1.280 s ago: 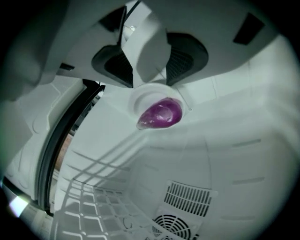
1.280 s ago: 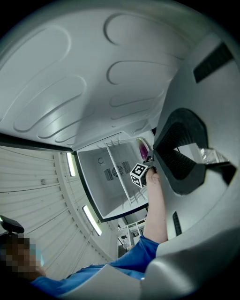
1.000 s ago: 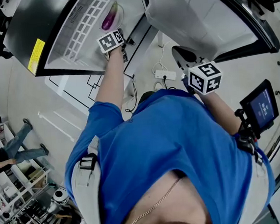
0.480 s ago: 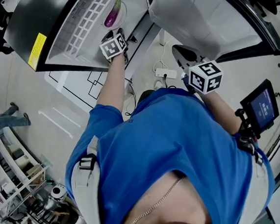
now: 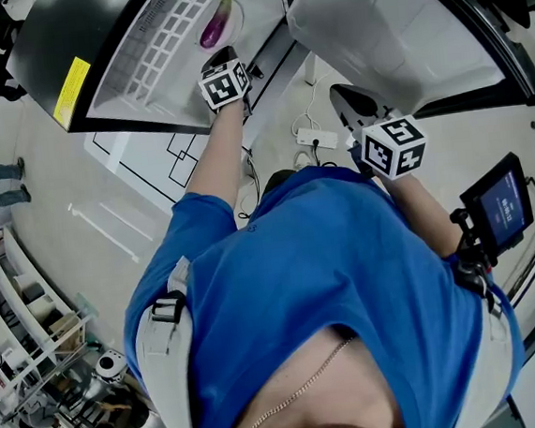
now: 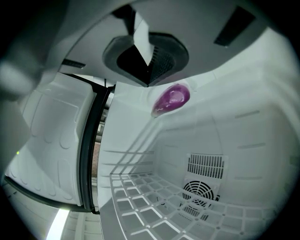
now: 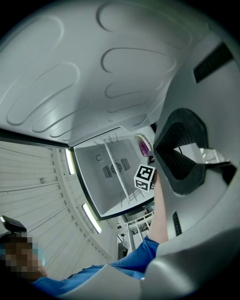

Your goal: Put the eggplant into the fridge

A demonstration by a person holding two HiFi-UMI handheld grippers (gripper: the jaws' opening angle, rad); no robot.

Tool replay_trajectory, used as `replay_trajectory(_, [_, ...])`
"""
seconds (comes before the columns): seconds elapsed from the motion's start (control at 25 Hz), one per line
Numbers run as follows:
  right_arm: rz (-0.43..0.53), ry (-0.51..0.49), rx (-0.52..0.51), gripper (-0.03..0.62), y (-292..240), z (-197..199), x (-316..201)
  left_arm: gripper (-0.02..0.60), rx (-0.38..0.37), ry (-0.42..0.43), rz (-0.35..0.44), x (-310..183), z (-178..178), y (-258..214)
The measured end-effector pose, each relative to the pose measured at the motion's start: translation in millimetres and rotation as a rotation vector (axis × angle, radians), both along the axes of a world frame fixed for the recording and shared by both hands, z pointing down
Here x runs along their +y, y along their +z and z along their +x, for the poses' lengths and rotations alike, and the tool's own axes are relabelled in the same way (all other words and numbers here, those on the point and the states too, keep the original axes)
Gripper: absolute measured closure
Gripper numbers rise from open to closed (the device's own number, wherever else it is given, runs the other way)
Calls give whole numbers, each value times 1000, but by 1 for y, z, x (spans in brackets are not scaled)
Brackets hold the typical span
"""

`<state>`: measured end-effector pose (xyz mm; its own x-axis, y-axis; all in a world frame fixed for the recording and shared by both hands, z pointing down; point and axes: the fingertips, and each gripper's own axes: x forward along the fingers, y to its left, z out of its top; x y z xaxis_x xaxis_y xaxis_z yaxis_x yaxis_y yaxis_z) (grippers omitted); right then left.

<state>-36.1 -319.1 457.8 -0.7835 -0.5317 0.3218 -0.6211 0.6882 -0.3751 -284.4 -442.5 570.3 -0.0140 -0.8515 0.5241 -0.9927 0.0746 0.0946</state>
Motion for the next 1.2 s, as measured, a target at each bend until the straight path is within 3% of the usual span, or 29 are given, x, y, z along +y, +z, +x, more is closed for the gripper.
replay_trajectory(0.4, [3, 31, 3, 592, 0, 4, -5, 574, -11, -41, -91, -15, -11, 12])
replay_trajectory(1.2, [1, 20, 6, 592, -1, 0, -7, 574, -5, -124, -81, -16, -44, 7])
